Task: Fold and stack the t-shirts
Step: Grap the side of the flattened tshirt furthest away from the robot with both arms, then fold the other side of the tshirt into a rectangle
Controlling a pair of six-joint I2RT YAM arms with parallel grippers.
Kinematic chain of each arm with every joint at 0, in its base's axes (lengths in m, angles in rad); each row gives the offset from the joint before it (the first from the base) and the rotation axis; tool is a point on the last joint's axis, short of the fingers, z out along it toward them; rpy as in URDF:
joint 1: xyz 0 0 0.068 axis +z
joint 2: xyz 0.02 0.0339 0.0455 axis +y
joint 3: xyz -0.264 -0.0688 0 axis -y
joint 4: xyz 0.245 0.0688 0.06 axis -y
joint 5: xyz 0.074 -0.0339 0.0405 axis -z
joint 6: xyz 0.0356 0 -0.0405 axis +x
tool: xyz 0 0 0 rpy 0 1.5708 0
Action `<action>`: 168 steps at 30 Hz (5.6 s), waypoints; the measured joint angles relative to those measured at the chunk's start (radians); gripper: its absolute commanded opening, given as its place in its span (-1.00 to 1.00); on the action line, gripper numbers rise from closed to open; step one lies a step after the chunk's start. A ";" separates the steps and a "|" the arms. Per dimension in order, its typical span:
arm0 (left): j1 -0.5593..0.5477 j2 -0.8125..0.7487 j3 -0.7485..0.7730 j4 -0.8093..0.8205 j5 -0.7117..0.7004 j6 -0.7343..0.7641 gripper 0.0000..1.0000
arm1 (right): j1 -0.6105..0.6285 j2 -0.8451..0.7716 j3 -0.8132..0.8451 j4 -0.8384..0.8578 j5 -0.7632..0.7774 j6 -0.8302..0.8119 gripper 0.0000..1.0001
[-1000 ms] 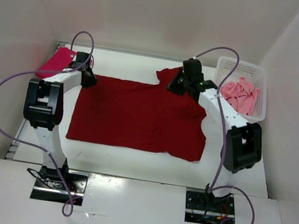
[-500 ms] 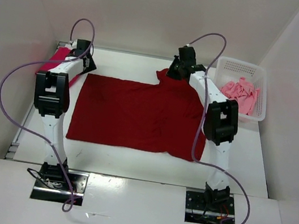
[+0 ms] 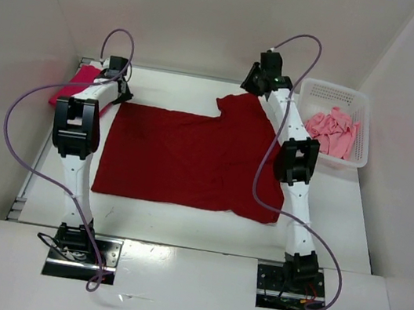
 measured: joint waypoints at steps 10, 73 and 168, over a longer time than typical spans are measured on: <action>0.000 0.000 -0.013 0.032 0.026 -0.008 -0.91 | -0.093 0.100 0.106 -0.022 0.035 -0.007 -0.05; 0.008 -0.276 -0.337 0.160 0.071 -0.062 -0.99 | -0.077 0.242 0.472 -0.314 -0.008 0.107 -0.98; 0.062 -0.889 -0.871 0.138 0.224 -0.114 -0.99 | -0.132 -0.884 -1.501 0.301 -0.037 0.143 -0.12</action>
